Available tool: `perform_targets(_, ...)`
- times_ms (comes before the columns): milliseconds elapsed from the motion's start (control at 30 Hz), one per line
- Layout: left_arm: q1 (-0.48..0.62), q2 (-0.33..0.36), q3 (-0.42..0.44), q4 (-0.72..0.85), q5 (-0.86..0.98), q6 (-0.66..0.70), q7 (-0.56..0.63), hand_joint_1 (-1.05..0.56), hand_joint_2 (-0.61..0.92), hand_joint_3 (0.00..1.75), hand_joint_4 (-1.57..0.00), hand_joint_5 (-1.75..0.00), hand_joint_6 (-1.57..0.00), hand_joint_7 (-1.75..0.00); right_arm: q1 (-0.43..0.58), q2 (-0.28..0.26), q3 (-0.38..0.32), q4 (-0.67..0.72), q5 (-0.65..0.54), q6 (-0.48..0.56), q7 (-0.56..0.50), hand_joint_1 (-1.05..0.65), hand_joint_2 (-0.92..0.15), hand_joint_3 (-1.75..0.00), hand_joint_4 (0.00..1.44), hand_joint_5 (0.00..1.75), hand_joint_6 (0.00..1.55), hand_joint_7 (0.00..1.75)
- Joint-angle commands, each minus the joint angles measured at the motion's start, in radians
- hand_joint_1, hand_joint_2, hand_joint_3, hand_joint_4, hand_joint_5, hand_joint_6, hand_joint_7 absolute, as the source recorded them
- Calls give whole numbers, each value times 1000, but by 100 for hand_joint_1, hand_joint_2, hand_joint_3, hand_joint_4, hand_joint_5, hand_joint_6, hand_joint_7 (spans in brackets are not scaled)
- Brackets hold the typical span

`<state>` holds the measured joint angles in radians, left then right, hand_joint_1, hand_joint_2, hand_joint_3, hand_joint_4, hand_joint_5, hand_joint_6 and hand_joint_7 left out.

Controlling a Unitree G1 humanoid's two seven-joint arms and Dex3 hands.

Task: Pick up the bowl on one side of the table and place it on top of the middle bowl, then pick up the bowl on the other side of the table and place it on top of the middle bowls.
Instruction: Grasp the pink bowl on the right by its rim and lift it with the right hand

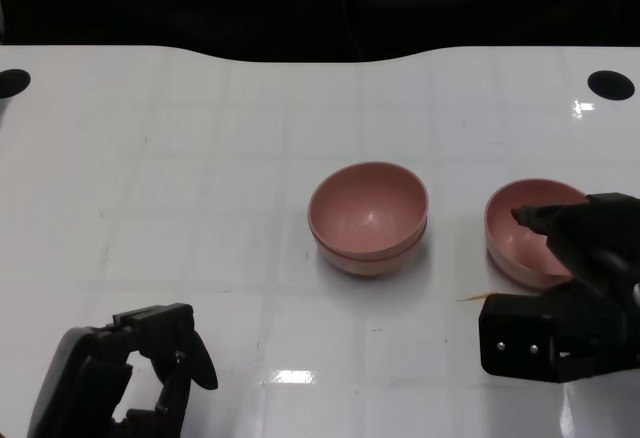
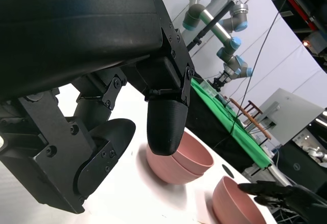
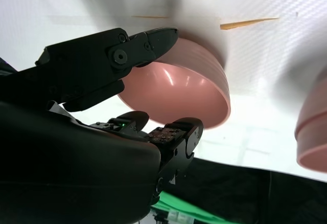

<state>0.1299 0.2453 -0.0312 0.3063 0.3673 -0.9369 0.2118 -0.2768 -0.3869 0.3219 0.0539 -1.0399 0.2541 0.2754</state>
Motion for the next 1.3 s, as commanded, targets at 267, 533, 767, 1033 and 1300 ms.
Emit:
perform_targets(267,-2,9,13,7,-8,-9,-3,2,20,167,-90,-174,-88,-148,-59,-28,48,141,15,-15,-28,-49,-91,-1,46,13,41,1)
perform_targets(533,1,6,10,-1,-9,1,-7,3,20,167,-90,-174,-88,-148,-85,-30,65,220,29,-39,-69,-49,-92,-1,53,11,45,2)
perform_targets(767,2,9,10,-3,-7,6,-10,3,19,168,-90,-174,-88,-148,-117,-34,77,299,81,-97,-101,-38,-92,-1,69,11,59,5)
perform_targets(1033,-2,16,11,9,-3,-1,-10,0,20,167,-89,-174,-87,-147,-160,-34,73,449,175,-244,-220,-20,-92,-1,123,15,111,9)
perform_targets(1300,-7,17,9,14,8,-2,-7,-4,23,164,-88,-174,-86,-148,-177,-41,85,529,177,-339,-435,-12,-91,-7,79,172,90,107)
